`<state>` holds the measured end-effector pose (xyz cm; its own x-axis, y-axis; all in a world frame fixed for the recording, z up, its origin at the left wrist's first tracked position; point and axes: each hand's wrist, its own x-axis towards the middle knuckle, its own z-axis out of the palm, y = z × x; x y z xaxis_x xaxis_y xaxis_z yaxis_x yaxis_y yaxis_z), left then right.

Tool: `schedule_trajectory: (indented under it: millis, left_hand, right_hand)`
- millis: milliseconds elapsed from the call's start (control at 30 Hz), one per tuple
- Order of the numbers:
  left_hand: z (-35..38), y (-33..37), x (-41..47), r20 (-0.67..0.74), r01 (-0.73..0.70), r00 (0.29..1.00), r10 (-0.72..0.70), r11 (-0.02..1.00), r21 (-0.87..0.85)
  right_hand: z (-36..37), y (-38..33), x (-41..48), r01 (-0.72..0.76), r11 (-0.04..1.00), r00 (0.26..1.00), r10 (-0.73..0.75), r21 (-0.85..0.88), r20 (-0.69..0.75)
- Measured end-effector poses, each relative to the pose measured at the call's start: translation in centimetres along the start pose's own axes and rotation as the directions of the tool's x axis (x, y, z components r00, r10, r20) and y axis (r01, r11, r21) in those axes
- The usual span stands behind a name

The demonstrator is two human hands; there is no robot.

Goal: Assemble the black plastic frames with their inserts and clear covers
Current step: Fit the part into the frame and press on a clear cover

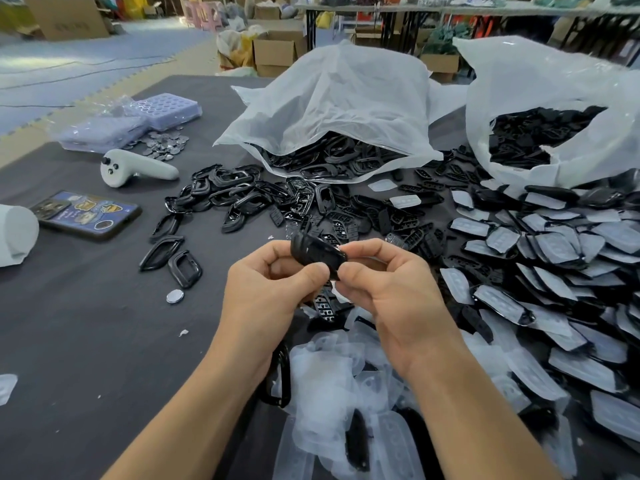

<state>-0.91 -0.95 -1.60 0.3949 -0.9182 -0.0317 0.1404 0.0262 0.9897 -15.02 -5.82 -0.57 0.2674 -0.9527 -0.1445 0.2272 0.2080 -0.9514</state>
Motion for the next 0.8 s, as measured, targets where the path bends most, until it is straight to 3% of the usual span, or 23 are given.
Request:
schedule_trajectory:
  millis: [233,433,667,800]
  left_hand:
    - [-0.7,0.2,0.7,0.031,0.057,0.998,-0.058,0.998,0.036]
    - [-1.0,-0.1,1.3,0.017,0.025,1.0,-0.026,0.998,0.065]
    - [-1.3,-0.4,0.9,0.117,-0.042,0.993,0.032,0.996,0.079]
    - [-1.0,-0.2,1.2,0.078,-0.017,0.997,0.011,0.997,0.078]
  right_hand:
    - [0.1,0.3,0.2,0.124,0.953,0.988,-0.144,-0.277,-0.052]
    - [0.4,0.7,-0.3,0.217,0.826,0.961,-0.275,-0.52,-0.036]
    - [0.0,0.7,0.3,0.153,0.878,0.986,-0.163,-0.454,0.016]
    - [0.2,0.9,0.4,0.154,0.875,0.988,-0.146,-0.459,0.053]
